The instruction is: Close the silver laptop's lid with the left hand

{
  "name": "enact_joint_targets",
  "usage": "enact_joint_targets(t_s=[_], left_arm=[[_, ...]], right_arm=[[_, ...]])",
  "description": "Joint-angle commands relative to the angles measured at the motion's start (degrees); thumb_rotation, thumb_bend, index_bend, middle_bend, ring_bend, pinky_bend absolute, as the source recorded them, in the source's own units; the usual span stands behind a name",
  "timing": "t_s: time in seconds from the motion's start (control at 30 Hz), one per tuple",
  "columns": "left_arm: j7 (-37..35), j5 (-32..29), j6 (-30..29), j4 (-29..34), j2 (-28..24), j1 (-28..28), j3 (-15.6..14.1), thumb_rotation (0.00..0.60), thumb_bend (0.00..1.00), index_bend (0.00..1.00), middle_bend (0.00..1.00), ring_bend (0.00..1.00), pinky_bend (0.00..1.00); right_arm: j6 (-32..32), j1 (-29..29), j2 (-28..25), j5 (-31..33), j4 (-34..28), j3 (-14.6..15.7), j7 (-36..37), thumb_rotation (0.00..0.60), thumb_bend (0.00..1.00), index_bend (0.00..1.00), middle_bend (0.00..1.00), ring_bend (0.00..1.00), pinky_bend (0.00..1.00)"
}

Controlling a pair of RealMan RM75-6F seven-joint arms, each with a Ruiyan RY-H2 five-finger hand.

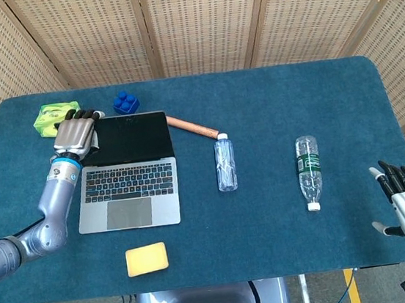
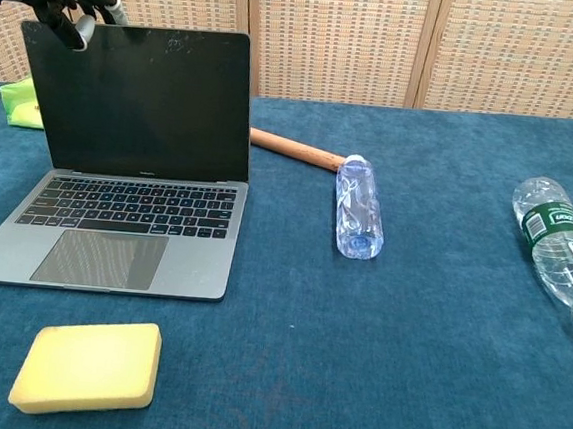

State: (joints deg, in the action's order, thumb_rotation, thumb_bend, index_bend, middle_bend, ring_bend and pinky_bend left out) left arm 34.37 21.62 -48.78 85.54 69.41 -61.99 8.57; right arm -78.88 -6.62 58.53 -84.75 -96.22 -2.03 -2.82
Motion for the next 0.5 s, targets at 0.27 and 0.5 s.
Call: enact_joint_targets(t_s=[0.27,0.5], left_arm=[[-1.6,1.7,-0.4,3.3,-2.5,0.6,0.7,0.6,0.85,0.24,0.23,0.17,0.11],[-3.4,3.4,-0.1,5.7,-4.6,1.5,0.9,0.6,0.86,0.26,0.28,0.21,0.14]], right_arm=[[0.3,-0.1,-0.1,0.1,-0.2,0.1,-0.2,0.6,0.0,0.0,0.0,0.0,0.0],[0.2,0.0,-0.3,0.1,-0.5,0.1,-0.4,0.6,0.0,0.0,0.0,0.0,0.0]])
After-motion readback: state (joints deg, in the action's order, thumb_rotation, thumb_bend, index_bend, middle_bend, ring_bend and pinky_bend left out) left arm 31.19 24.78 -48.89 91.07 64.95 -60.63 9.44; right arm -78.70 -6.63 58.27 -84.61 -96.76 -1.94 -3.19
